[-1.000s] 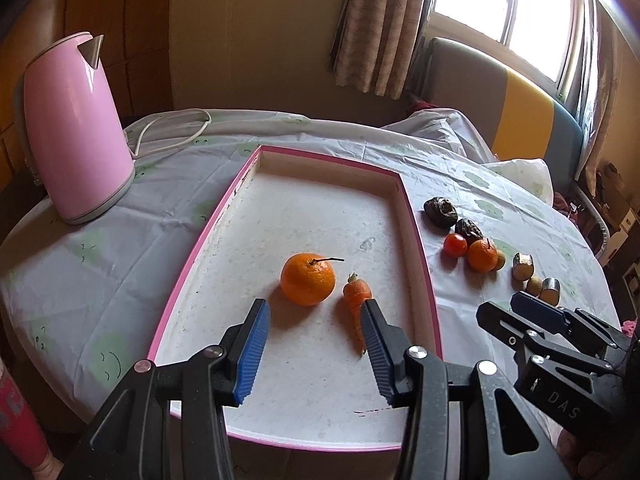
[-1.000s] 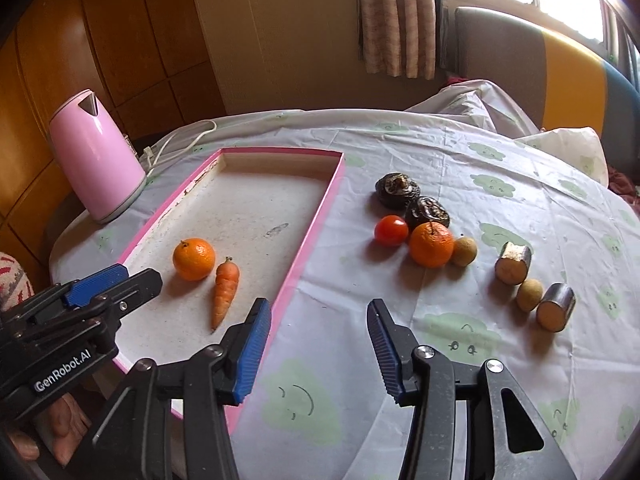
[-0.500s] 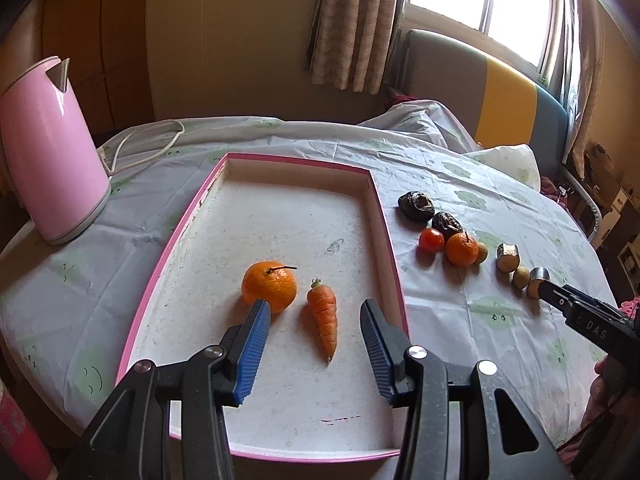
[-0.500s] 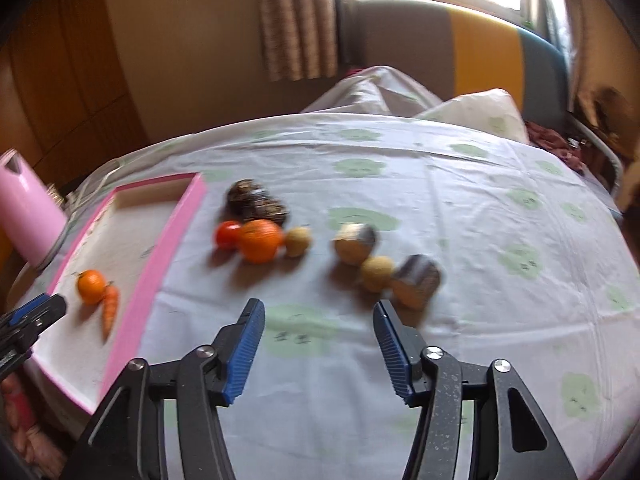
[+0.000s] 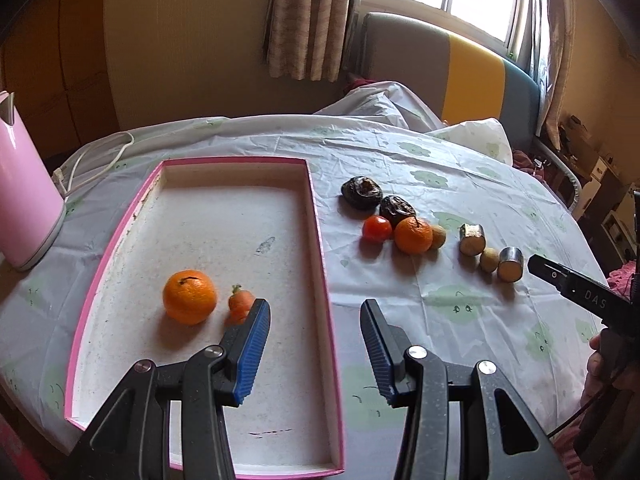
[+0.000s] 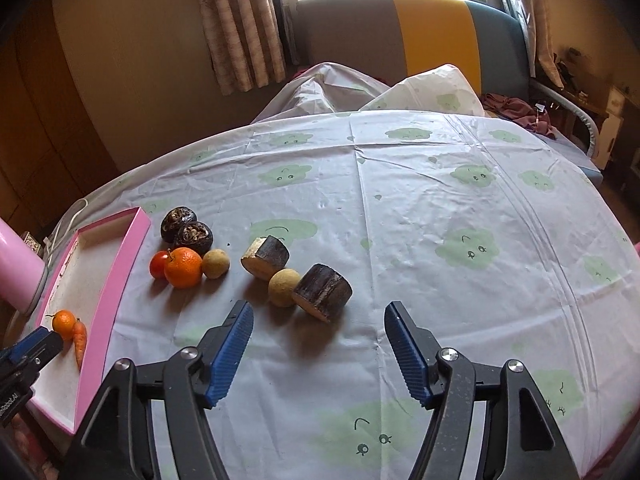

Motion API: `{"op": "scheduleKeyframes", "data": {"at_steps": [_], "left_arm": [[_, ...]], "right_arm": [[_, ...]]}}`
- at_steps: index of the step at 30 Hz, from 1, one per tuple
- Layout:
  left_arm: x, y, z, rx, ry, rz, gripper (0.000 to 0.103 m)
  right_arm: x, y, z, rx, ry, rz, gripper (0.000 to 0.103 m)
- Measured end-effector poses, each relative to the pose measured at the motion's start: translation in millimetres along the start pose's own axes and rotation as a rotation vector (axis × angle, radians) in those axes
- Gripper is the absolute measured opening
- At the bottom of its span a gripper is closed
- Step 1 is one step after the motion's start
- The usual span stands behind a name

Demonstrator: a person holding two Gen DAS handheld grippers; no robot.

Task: Organize fruits
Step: 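Move the right gripper to the dark bark-covered log piece and grasp it, then grasp the small round tan fruit with the left gripper while the right holds the log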

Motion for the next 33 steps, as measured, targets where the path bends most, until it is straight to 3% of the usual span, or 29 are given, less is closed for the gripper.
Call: {"op": "scheduleKeyframes", "data": {"at_steps": [7, 13, 15, 17, 18, 28, 33], "left_arm": [[1.8, -38.1, -3.7, 0.029, 0.034, -0.110, 0.048], [7.7, -60.0, -5.6, 0.071, 0.067, -0.161, 0.047], [8.8, -66.8, -5.4, 0.071, 0.074, -0.191, 0.047], [11.0, -75.6, -5.4, 0.082, 0.082, -0.227, 0.042], [12.4, -80.1, -4.8, 0.086, 0.085, -0.242, 0.038], [26.6, -142.1, 10.5, 0.106, 0.128, -0.375, 0.037], [36.9, -167.0, 17.9, 0.119, 0.137, -0.394, 0.037]], "right_arm": [[6.9, -10.1, 0.5, 0.005, 0.022, 0.037, 0.069], [33.4, -16.5, 0.3, -0.013, 0.066, 0.007, 0.067], [40.5, -18.7, -0.9, -0.015, 0.081, 0.015, 0.058], [44.2, -20.2, -2.5, -0.008, 0.086, 0.033, 0.034], [44.0, -22.0, -3.1, -0.007, 0.082, 0.027, 0.031], [34.5, -38.9, -2.1, -0.023, 0.072, -0.006, 0.027], [33.7, -47.9, -1.5, -0.022, 0.077, -0.008, 0.027]]}}
Point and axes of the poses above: each gripper's, at about its wrist camera, not at the fingertips, and x roughly the way its jaws point, y to its left, z to its top, the point moved 7 cm from there along x, roughly the way its jaws point, and after that the axes turned 12 degrees about z, right-handed, at the moved point
